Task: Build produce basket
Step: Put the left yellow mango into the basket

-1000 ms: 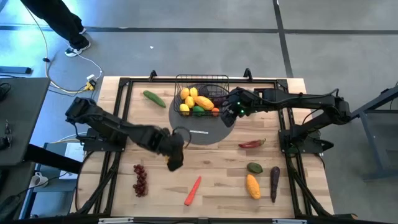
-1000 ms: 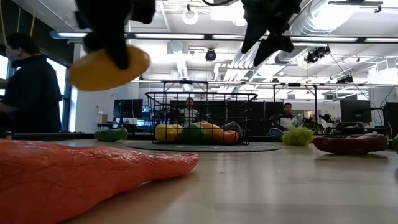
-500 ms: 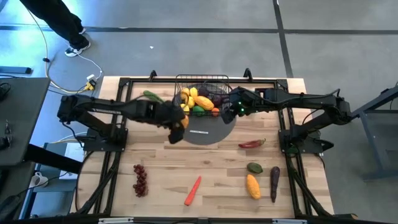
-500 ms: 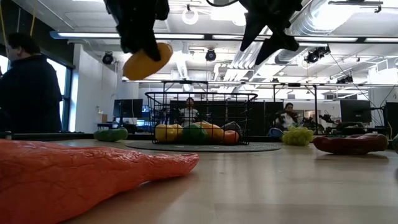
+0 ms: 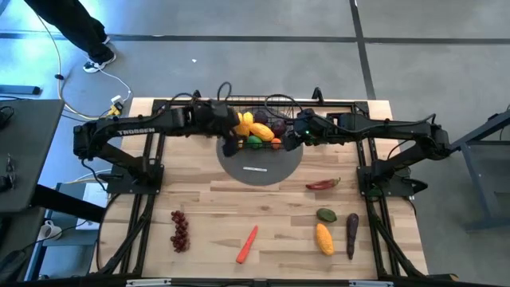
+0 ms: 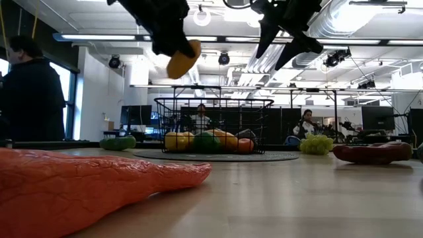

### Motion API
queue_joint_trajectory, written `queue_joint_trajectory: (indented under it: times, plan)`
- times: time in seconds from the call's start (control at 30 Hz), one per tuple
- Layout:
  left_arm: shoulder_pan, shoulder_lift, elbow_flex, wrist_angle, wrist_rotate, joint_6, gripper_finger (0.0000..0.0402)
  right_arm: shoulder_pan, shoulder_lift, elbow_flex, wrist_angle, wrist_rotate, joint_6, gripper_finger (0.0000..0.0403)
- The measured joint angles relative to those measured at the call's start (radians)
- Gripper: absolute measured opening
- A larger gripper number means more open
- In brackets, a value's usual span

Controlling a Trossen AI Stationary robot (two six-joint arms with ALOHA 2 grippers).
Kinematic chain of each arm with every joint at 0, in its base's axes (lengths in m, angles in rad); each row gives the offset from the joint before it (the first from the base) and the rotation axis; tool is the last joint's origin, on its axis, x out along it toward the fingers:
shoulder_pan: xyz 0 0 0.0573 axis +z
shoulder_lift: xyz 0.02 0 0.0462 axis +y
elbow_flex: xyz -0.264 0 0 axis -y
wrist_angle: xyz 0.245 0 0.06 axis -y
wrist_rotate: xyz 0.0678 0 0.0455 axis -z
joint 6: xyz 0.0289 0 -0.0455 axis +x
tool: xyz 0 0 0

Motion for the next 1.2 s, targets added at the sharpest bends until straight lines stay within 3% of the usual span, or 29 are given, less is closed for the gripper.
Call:
queue_joint_trajectory:
  times: [0.4, 1.2]
  plan:
    - [0.134, 0.021, 0.0, 0.278, 0.023, 0.079, 0.0232, 0.0, 0.0, 0.0, -0.009, 0.044, 0.015, 0.0261]
    - [0.192, 0.347, 0.0, 0.396, 0.054, 0.076, 0.0233, -0.003, 0.001, 0.0, -0.031, 0.061, 0.015, 0.0261]
